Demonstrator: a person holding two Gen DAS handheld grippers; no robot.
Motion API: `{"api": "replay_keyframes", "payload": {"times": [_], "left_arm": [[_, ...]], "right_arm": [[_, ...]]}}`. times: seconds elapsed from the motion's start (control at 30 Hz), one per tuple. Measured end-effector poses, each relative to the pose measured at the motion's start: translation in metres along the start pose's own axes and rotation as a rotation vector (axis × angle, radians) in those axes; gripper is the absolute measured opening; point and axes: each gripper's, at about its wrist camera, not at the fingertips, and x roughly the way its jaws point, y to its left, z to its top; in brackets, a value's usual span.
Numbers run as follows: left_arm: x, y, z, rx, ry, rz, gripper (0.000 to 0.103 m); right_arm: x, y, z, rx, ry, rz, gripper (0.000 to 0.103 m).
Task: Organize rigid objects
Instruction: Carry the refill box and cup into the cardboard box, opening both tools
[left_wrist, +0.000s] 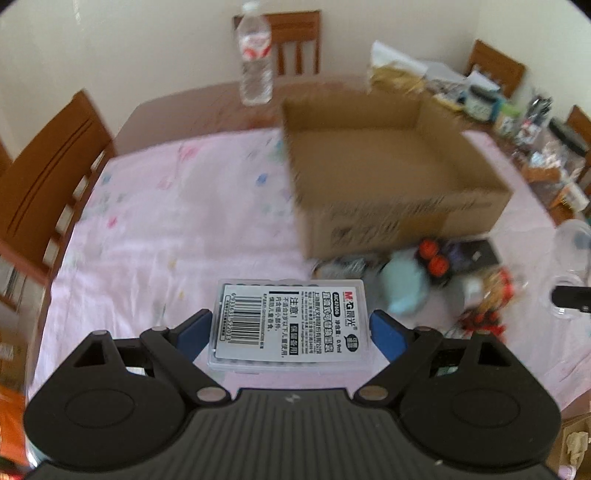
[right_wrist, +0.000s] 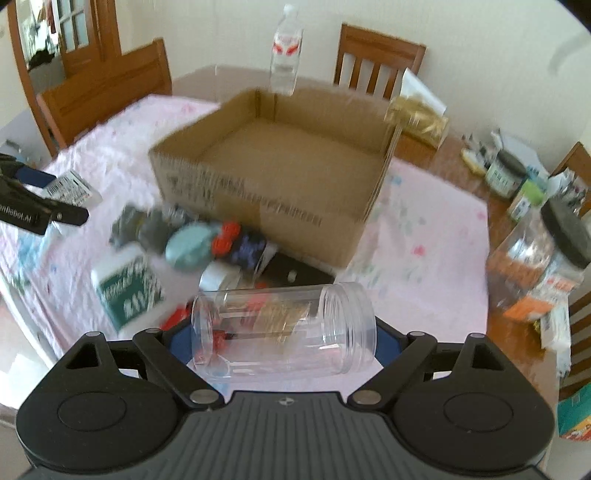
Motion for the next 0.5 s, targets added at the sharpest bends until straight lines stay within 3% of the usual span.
{"api": "replay_keyframes", "payload": {"times": [0.2, 0.5], "left_arm": [[-0.001, -0.017, 0.049, 0.083, -0.067, -0.058, 0.09], [0.035, -0.032, 0.118, 0.183, -0.127, -0.111, 0.09]], "right_arm": [[-0.007, -0.013, 0.033, 0.017, -0.078, 0.001, 0.094], [0.005, -0.023, 0.073, 0.044, -0.121, -0.033, 0.094]]}}
